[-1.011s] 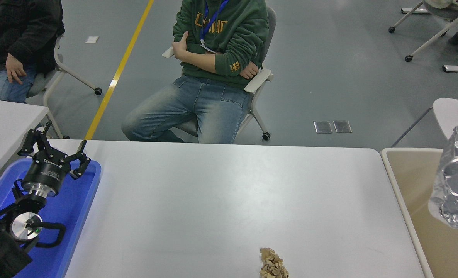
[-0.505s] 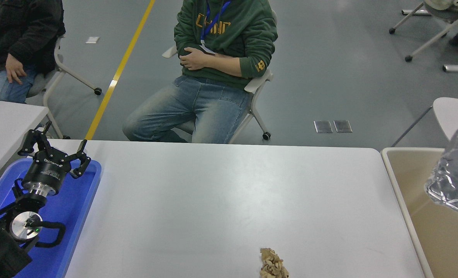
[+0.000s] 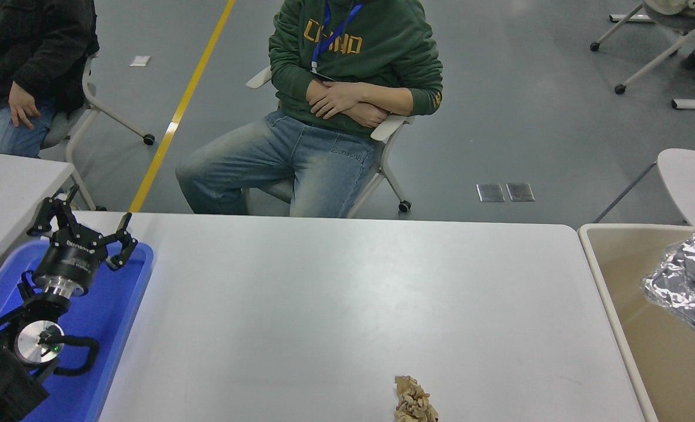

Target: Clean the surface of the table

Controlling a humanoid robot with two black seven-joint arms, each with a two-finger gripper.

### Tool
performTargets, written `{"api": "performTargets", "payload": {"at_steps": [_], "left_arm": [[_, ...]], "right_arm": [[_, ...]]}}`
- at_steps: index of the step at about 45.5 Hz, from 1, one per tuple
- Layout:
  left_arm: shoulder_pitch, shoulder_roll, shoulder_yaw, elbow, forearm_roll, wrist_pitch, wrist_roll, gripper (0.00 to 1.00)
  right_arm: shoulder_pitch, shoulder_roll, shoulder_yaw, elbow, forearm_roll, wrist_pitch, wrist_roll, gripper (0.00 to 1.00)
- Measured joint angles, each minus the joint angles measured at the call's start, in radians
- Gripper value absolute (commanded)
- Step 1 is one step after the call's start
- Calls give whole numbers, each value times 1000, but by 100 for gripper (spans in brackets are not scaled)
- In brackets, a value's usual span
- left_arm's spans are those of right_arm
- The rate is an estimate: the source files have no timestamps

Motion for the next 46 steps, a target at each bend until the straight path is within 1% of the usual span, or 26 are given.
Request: {"api": "performTargets", "payload": {"at_steps": [14,26,34,46], "left_arm": [[0,0,0,0,0,0,0,100],[0,0,0,0,0,0,-1,100],[0,0,0,0,0,0,-1,100],[0,0,0,0,0,0,-1,100]], "right_arm": [[-68,200,-1,-203,108,-111,1,0],[-102,328,4,-318,161,-152,1,0],[-114,372,6,-351,191,-163,1,0],[-119,390,9,-366,210,-175,1,0]]}}
